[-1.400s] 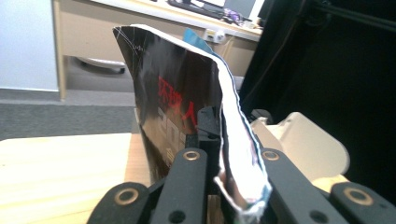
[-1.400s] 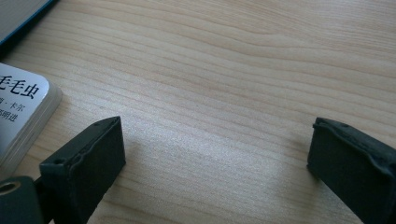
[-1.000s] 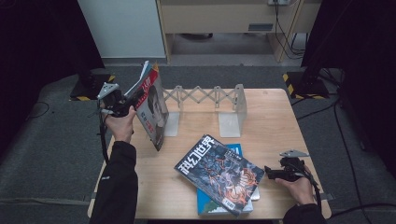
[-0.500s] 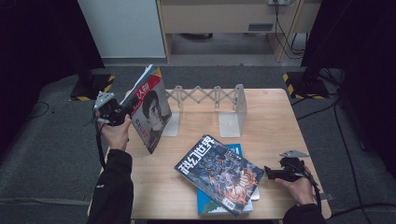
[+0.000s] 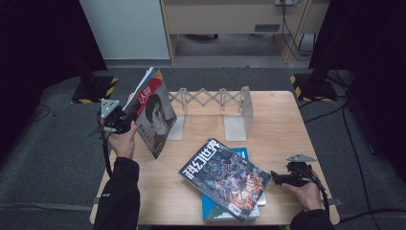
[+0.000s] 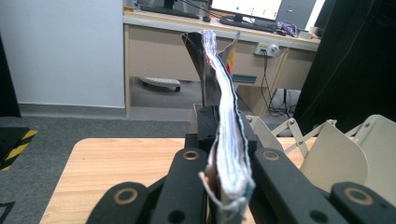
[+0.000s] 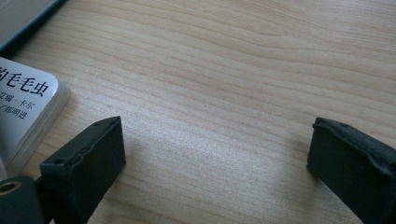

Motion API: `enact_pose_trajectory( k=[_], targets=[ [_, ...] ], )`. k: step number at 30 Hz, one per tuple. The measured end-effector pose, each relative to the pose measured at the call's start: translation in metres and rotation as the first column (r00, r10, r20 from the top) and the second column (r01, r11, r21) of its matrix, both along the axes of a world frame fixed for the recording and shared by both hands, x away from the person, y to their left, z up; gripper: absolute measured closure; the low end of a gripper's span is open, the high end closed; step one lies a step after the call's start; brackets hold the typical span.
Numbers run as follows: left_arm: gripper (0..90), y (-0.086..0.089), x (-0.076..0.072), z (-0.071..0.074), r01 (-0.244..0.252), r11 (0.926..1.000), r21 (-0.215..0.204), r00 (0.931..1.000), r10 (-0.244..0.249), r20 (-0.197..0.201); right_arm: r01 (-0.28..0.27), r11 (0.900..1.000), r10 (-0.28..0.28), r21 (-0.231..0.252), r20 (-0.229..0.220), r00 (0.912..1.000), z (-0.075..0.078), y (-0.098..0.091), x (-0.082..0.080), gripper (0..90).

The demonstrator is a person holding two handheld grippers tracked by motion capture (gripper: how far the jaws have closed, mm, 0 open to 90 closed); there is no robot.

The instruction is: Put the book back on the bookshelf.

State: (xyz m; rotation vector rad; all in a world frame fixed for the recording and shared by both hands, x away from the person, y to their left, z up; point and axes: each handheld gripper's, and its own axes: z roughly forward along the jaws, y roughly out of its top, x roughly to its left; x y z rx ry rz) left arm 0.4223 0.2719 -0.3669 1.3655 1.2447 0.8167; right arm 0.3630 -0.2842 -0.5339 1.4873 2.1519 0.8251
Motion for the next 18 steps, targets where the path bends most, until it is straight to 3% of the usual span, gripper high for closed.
enact_pose_trajectory(
  k=[11,18],
  targets=[
    [86.2,-0.007,0.003,-0.006,-0.045,0.9976,-0.052,0.9976,0.047,0.051,-0.002,1.0,0.002,0.001,0.006,1.0,0.0,0.0,0.001,4.4],
    [86.2,-0.019,0.008,-0.011,-0.072,0.9962,-0.049,0.9928,0.076,0.092,-0.006,1.0,0.006,0.002,0.004,1.0,0.0,0.0,0.001,4.4]
  ],
)
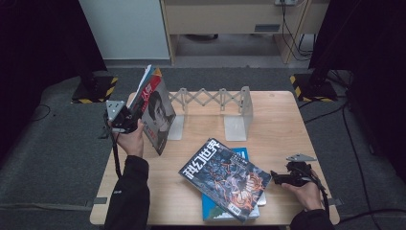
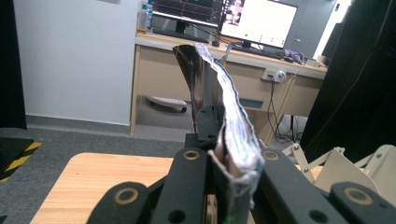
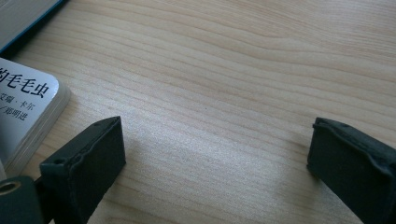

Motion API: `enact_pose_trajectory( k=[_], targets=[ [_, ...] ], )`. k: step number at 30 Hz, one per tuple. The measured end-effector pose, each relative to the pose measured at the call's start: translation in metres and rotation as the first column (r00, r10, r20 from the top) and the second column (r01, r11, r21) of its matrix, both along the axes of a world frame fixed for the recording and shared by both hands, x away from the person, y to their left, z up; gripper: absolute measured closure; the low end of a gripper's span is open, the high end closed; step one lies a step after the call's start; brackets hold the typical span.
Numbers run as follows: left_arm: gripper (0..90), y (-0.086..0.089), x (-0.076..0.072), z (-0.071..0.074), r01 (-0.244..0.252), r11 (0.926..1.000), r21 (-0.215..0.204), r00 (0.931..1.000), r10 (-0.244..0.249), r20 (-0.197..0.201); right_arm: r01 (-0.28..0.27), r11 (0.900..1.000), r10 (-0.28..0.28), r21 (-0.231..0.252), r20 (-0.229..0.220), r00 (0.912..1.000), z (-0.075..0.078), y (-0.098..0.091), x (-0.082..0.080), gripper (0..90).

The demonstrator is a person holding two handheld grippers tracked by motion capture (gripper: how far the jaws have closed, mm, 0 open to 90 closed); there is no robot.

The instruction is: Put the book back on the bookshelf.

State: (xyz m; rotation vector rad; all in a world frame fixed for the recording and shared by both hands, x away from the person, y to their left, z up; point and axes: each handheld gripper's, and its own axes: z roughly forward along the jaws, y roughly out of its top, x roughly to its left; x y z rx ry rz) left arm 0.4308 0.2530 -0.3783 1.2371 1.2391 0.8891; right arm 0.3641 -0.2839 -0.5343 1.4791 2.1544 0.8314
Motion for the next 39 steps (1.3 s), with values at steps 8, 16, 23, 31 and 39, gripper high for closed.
enact_pose_trajectory(
  k=[8,16,23,31,39],
  targets=[
    [86.2,0.001,-0.001,-0.001,-0.031,0.9994,0.016,0.9994,0.03,0.016,-0.002,1.0,0.002,0.001,0.0,1.0,0.0,0.0,0.0,4.4],
    [86.1,-0.001,-0.003,0.0,-0.026,0.9984,0.05,0.9991,0.024,0.034,-0.002,1.0,0.002,0.002,0.006,1.0,0.0,0.0,0.0,4.5],
    [85.7,-0.001,-0.005,-0.005,-0.032,0.9971,0.069,0.998,0.028,0.057,-0.003,1.0,0.003,0.002,0.006,1.0,0.0,0.0,0.0,4.6],
    [80.3,0.004,-0.008,-0.003,-0.005,0.9976,0.069,0.999,0.002,0.046,0.0,1.0,0.0,0.005,0.01,1.0,-0.001,0.0,0.0,4.5],
    [71.2,0.012,-0.01,-0.004,0.052,0.9979,0.038,0.9981,-0.054,0.03,-0.004,1.0,0.004,0.007,0.018,0.9998,-0.001,0.0,0.0,4.4]
  ],
)
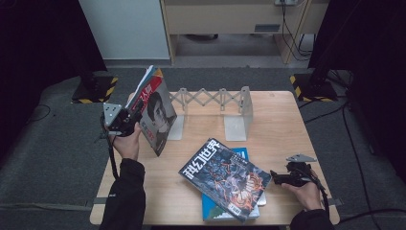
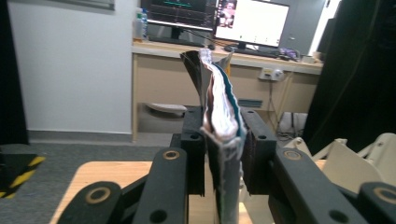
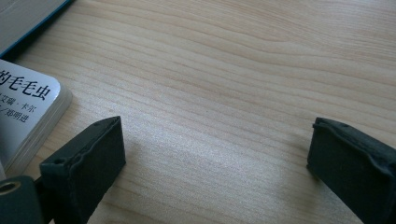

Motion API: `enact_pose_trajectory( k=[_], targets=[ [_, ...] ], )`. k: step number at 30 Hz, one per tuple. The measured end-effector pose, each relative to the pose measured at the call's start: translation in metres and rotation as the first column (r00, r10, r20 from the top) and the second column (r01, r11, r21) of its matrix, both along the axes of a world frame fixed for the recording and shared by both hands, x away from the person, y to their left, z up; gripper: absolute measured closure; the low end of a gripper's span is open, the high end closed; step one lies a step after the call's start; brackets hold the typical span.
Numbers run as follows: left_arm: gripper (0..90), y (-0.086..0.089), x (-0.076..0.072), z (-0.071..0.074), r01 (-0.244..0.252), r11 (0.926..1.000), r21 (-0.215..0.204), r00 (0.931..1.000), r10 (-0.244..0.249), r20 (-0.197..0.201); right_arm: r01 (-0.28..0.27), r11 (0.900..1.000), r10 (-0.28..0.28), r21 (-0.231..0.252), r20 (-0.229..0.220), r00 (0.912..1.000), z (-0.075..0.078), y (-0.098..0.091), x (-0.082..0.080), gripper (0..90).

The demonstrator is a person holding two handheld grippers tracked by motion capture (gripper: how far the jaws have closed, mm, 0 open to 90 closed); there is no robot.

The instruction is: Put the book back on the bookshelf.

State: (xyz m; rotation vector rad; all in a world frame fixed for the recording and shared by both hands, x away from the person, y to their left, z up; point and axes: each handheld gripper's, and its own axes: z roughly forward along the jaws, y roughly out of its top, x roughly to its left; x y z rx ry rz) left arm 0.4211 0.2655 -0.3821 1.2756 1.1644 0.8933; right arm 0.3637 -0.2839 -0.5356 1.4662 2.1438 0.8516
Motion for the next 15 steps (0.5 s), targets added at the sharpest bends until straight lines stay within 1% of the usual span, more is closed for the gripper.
enact_pose_trajectory(
  k=[2,5,8,9,11,12,13,15],
  targets=[
    [66.2,0.0,-0.001,-0.001,0.009,1.0,-0.004,1.0,-0.009,0.001,0.0,1.0,0.0,0.0,0.0,1.0,0.0,0.0,0.0,4.4],
    [59.6,0.002,-0.005,-0.002,0.025,0.9994,-0.024,0.9997,-0.025,-0.005,-0.002,1.0,0.002,0.0,0.003,1.0,0.0,0.0,0.0,4.3],
    [54.0,0.006,-0.011,-0.001,0.033,0.9991,-0.027,0.9995,-0.033,-0.002,0.001,1.0,-0.001,0.002,0.009,1.0,-0.001,0.0,-0.001,4.2],
    [52.8,0.007,-0.014,-0.001,0.038,0.999,-0.025,0.9993,-0.038,-0.004,0.002,1.0,-0.002,0.003,0.01,0.9999,-0.001,0.0,-0.001,3.7],
    [50.0,0.01,-0.02,0.0,0.047,0.9986,-0.025,0.9988,-0.048,-0.007,0.001,1.0,-0.002,0.01,0.027,0.9996,-0.003,-0.001,-0.002,3.1],
    [49.1,0.013,-0.025,0.001,0.052,0.9984,-0.02,0.9986,-0.052,-0.005,0.0,1.0,0.0,0.01,0.034,0.9994,-0.003,-0.001,-0.002,2.9],
    [47.7,0.014,-0.028,0.001,0.053,0.9985,-0.016,0.9986,-0.053,-0.001,-0.001,0.9999,0.001,0.012,0.034,0.9994,-0.004,-0.001,-0.002,2.9],
    [45.8,0.016,-0.035,0.001,0.068,0.9976,-0.016,0.9977,-0.068,-0.007,-0.001,0.9999,0.0,0.012,0.035,0.9994,-0.004,-0.001,-0.002,3.0]
  ],
)
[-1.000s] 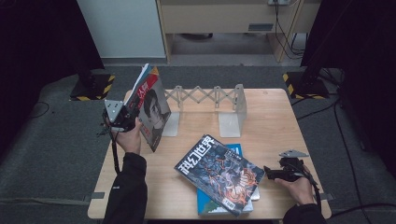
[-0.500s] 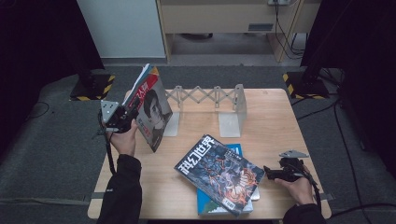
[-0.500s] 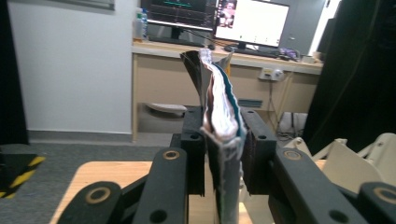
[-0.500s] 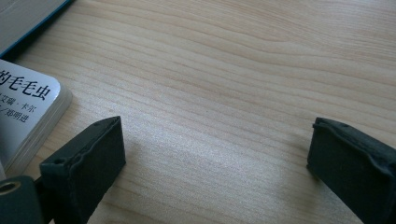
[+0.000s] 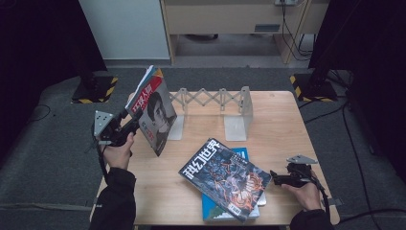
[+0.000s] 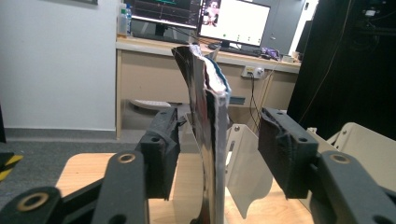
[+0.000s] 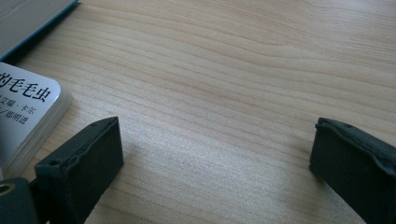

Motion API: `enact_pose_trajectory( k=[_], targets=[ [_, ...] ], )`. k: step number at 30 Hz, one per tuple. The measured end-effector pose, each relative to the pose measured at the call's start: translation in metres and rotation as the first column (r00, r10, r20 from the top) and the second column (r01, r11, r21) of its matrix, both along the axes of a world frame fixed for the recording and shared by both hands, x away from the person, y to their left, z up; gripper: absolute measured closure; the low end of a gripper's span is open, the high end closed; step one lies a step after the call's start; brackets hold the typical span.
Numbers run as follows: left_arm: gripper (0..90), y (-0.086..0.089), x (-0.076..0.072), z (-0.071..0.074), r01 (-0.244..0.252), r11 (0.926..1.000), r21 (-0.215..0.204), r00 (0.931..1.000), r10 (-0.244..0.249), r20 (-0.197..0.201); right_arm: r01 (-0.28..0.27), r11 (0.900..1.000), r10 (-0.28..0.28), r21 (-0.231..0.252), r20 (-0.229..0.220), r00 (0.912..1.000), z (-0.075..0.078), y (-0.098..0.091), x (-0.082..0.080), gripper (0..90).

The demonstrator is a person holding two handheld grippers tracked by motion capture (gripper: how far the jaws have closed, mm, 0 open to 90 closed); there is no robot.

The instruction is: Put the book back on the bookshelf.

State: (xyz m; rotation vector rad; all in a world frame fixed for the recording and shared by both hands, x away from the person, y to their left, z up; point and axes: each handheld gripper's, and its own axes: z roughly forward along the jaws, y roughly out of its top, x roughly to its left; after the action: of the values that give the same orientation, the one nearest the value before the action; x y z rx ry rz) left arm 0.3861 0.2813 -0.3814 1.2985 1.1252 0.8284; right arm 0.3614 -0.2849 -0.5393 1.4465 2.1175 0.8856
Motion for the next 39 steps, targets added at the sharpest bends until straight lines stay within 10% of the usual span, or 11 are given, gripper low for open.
enact_pose_trajectory(
  k=[20,39],
  targets=[
    [25.9,-0.019,-0.053,-0.05,0.149,0.9882,0.035,0.9841,-0.145,-0.103,-0.001,1.0,0.001,0.0,-0.005,1.0,0.0,0.001,0.001,1.0],
    [24.9,-0.049,-0.05,-0.095,0.319,0.9428,0.097,0.9254,-0.288,-0.247,0.007,0.9992,-0.008,0.039,0.028,0.9996,0.018,-0.004,-0.007,24.6]
  ],
)
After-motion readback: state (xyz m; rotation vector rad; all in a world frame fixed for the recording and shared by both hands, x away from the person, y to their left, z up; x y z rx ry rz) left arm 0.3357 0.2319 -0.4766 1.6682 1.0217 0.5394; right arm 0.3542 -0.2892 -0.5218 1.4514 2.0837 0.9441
